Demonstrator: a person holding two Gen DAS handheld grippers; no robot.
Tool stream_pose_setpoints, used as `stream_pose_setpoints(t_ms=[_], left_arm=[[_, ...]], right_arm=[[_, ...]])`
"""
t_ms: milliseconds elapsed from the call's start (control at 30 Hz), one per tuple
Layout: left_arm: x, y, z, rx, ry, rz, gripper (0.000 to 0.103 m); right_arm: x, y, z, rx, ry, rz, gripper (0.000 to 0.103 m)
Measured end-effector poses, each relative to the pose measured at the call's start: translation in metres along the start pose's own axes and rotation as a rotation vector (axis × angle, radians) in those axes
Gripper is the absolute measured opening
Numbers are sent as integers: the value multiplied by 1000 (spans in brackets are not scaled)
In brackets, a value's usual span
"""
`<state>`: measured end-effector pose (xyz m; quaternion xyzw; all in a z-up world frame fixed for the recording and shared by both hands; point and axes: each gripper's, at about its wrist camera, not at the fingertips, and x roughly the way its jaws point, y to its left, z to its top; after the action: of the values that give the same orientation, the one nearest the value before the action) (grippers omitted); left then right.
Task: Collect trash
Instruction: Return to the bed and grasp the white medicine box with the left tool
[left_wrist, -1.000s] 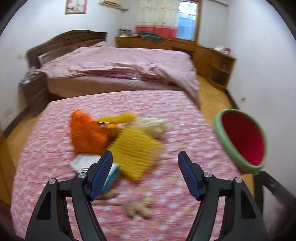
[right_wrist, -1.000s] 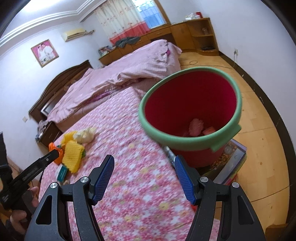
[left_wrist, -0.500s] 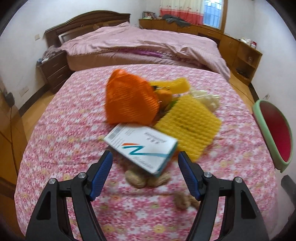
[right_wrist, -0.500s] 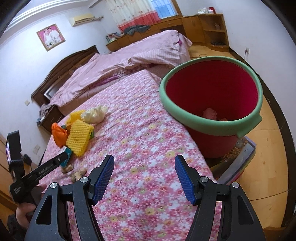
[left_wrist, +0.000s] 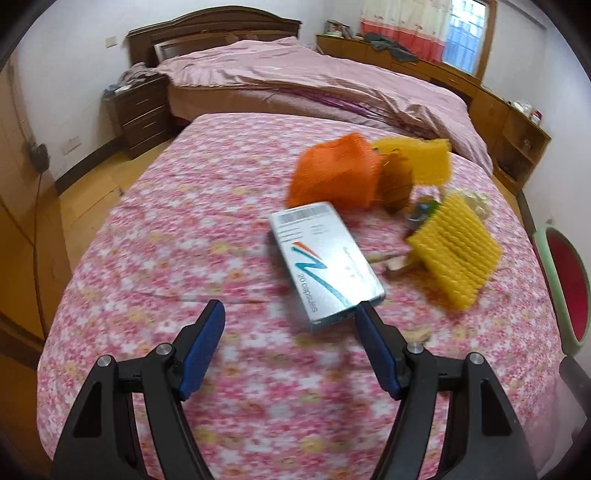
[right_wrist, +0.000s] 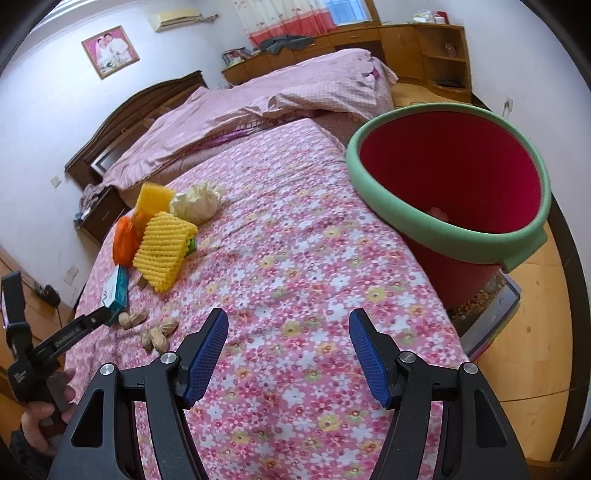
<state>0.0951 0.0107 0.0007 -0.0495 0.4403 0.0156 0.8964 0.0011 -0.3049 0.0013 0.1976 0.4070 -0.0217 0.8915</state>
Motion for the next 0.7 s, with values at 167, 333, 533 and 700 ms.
stream_pose_setpoints(t_ms=[167,333,533,700], left_arm=[[-2,25,-1,-58,1,11,73],[-9,21,4,-59,-12,-51,73],[2,-2,17,-46,6,-103,73],[24,-17,26,-20,37,-82,73]], right_arm=[[7,5,1,-13,12,2,69],[11,12,6,-32,15,-4,69],[16,19,16,-39,7,0,69],[19,25,26,-23,-15,22,78]])
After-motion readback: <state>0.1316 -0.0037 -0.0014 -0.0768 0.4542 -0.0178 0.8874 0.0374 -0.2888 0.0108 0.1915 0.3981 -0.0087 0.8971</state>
